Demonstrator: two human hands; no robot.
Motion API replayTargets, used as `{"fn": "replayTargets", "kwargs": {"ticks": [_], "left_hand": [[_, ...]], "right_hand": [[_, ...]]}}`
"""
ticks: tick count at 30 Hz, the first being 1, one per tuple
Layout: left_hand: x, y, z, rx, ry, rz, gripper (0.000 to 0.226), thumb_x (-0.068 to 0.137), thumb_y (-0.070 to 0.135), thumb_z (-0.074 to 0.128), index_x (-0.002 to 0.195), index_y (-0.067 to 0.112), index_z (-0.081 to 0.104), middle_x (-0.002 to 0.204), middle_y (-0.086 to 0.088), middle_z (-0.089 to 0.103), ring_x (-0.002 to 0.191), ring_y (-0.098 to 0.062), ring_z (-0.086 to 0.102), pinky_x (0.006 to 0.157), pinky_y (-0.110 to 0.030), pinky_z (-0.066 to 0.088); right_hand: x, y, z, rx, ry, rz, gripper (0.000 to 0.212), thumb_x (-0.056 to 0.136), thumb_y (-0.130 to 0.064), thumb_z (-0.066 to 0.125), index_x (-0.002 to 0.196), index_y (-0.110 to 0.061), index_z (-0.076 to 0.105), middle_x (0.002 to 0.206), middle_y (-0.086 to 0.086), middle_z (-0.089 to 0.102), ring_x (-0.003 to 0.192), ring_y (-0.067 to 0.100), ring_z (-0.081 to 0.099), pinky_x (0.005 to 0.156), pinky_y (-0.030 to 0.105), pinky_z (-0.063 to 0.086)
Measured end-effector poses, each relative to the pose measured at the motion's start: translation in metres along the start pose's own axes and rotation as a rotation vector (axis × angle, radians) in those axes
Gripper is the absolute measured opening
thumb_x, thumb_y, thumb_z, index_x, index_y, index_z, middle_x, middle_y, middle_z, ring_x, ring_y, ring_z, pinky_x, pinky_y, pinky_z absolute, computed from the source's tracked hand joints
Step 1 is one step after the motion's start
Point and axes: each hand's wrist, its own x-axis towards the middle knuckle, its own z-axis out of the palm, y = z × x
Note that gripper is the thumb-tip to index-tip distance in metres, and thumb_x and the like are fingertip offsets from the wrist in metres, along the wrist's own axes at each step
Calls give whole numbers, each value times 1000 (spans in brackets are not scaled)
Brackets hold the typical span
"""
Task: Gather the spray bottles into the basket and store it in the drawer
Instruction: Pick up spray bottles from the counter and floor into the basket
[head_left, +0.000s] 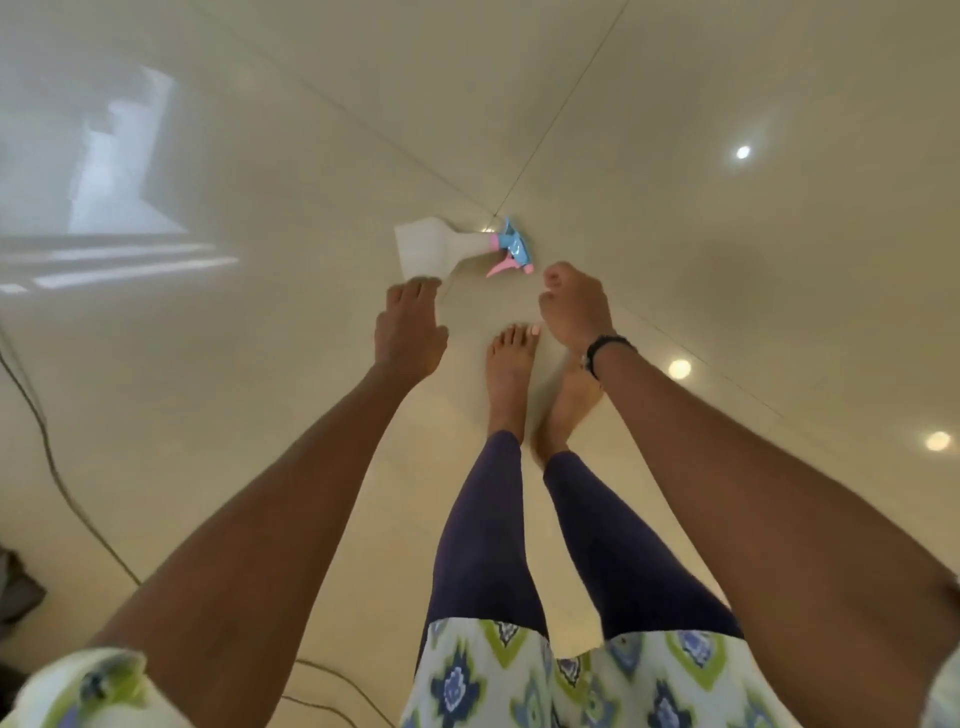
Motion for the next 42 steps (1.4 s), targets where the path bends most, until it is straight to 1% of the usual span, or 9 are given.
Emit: {"fn": "replayTargets", "kwargs": {"ticks": [4,8,17,21,28,32,34,37,42], "left_hand": [[52,3,37,163,101,89,60,86,16,61,140,11,35,149,-8,35,141,-31,25,112,-44,27],[102,4,68,269,179,136,56,86,11,58,138,7,37,144,-12,41,140,-33,27,120,-45,11],[161,16,91,502,205,217,36,85,6,59,120,2,53,115,-16,61,110,-32,56,120,-41,17],[153,35,76,586,115,260,37,84,4,60,119,-1,50,116,-17,58,112,-32,53,120,-42,16],[101,76,16,351,72,420,43,84,-4,54,126,3,48,125,-17,54,116,-33,51,118,-38,14],[54,108,-39,102,82,428,35,89,0,55,123,3,51,123,-15,56,110,-33,55,103,-37,33],[32,130,-69,-45,73,399,31,91,6,55,122,5,51,121,-13,56,103,-32,56,86,-40,43],[3,171,-125,-196,132,398,29,92,13,56,120,11,52,119,-6,56,101,-25,57,80,-43,50],[-18,252,-211,-370,281,444,5,93,18,55,96,15,54,89,6,58,75,-11,51,63,-20,37]], "right_hand": [[47,9,25,52,23,21,32,87,0,46,117,-4,56,120,12,62,107,28,57,86,31,45],[92,17,49,92,30,-5,26,89,-4,51,114,-4,57,116,11,62,105,26,58,77,30,44],[135,36,63,176,-18,26,44,89,-4,55,132,-5,44,131,10,54,117,24,52,91,28,43],[121,37,52,219,-4,24,37,88,-8,58,125,-8,51,124,9,59,110,24,57,81,23,41],[51,7,-18,268,108,-37,30,93,-15,55,122,-6,56,114,11,64,101,25,60,72,18,40],[-3,-27,-86,320,214,-126,20,90,-13,59,108,-7,66,100,8,68,86,18,60,60,3,39],[-29,-47,-116,313,293,-155,18,89,-15,61,105,-9,68,98,5,69,86,17,61,66,12,42],[-69,-87,-168,314,454,-188,17,86,-19,65,100,-11,70,91,6,70,82,19,63,68,23,46],[-116,-140,-254,375,672,-221,15,84,-24,67,93,-12,71,81,6,69,72,20,62,64,28,51]]}}
